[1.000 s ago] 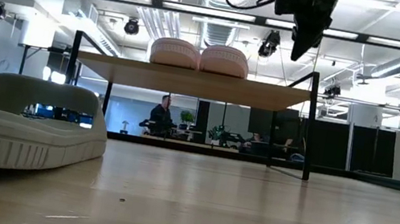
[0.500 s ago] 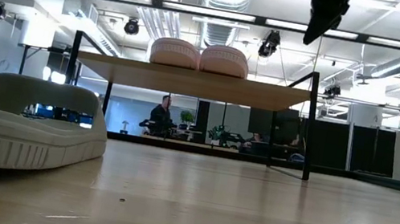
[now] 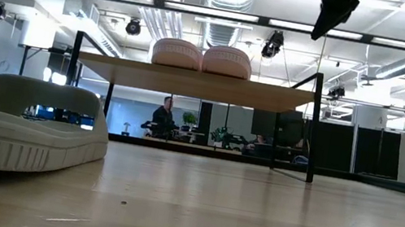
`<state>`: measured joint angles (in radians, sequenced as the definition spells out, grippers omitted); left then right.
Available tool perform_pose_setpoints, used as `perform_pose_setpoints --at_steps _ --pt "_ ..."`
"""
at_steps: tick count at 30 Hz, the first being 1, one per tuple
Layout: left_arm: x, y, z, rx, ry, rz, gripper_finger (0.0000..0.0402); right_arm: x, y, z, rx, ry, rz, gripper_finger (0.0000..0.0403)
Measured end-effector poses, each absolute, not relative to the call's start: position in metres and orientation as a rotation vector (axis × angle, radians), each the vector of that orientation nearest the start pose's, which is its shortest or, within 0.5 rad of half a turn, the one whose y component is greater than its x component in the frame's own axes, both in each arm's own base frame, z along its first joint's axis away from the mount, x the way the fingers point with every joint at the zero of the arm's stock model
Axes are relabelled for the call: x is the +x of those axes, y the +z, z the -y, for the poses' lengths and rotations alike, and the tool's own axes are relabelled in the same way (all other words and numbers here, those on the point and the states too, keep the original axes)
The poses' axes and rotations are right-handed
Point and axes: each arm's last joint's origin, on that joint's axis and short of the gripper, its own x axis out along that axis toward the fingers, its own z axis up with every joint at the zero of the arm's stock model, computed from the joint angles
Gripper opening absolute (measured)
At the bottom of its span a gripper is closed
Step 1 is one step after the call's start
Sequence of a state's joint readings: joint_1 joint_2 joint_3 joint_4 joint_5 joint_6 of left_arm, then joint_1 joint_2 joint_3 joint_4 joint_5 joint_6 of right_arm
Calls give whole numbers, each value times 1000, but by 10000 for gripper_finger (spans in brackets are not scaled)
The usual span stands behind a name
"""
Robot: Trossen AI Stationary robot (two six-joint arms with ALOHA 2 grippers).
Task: Pick and place slides into the shelf
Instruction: Prepare the gray slides
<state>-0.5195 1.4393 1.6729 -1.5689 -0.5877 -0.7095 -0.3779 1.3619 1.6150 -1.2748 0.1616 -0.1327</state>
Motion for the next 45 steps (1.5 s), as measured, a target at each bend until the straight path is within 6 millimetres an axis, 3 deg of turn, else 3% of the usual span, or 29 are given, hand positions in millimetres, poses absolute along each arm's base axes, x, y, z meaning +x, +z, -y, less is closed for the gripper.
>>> perform_pose_setpoints --at_steps 11,19,26,31,36,41,45 --pt "216 315 194 -58 527 -1197 147 221 400 93 -85 -382 -1049 113" --pt "221 262 234 -57 643 -1325 147 221 400 93 -109 -368 -1055 118" --pt "219 233 229 -80 792 -1320 147 221 400 93 -111 -367 -1055 116" --pt "218 227 228 -210 734 -1300 147 221 400 93 -102 -371 -1056 121" --pt "212 220 220 -109 773 -1297 147 221 400 93 -76 -386 -1051 119" --pt "215 200 222 -134 672 -1309 147 221 400 93 -60 -395 -1048 121" --pt "214 192 215 -111 702 -1318 147 221 400 93 -57 -396 -1047 123"
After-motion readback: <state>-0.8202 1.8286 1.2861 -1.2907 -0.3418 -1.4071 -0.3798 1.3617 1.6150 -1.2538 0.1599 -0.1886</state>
